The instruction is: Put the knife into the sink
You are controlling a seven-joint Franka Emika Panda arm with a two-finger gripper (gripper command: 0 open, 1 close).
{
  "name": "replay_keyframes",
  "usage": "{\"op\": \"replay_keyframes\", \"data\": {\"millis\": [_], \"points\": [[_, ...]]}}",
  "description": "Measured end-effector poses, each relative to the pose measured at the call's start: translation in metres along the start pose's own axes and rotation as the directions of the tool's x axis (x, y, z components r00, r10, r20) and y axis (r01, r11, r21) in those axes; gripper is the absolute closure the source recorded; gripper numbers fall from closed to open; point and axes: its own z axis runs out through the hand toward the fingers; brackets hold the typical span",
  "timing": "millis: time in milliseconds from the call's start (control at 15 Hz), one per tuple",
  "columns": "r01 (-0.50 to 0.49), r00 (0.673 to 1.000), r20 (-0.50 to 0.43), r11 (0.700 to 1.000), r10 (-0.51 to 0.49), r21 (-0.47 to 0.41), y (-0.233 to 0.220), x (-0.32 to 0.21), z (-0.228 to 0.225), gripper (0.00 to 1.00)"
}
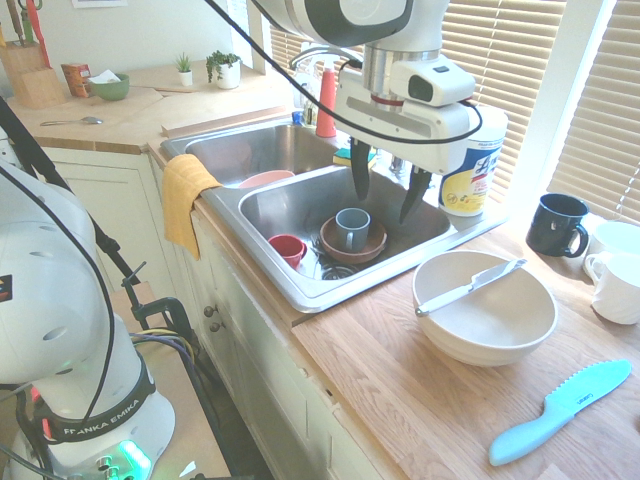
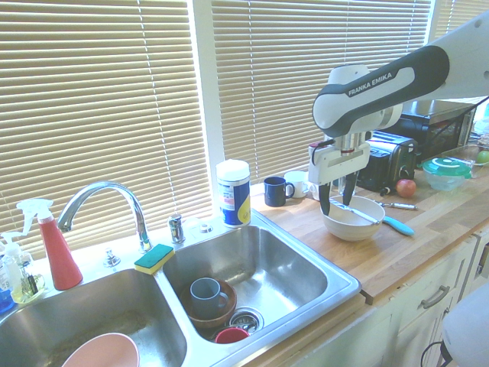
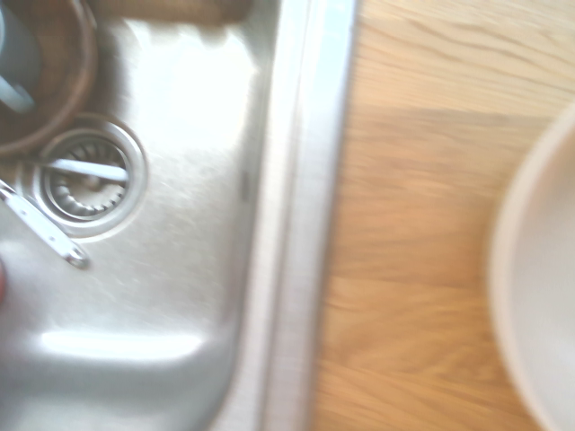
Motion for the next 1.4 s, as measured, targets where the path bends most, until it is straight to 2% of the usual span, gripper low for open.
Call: {"op": "replay_keyframes", "data": {"millis": [400,933,1000,1400], "points": [[-0.098,0.995,-0.009,0.995,0.098,0.021,0.062,0.033,0.008,0.00],[-0.153,0.987,-0.054,0.988,0.153,0.008,0.082,0.063,0.058,0.00],[-0.154,0.987,-0.054,0.988,0.154,0.004,0.082,0.065,0.063,1.00],[-0.159,0.986,-0.055,0.987,0.158,-0.002,0.080,0.072,0.079,1.00]]}}
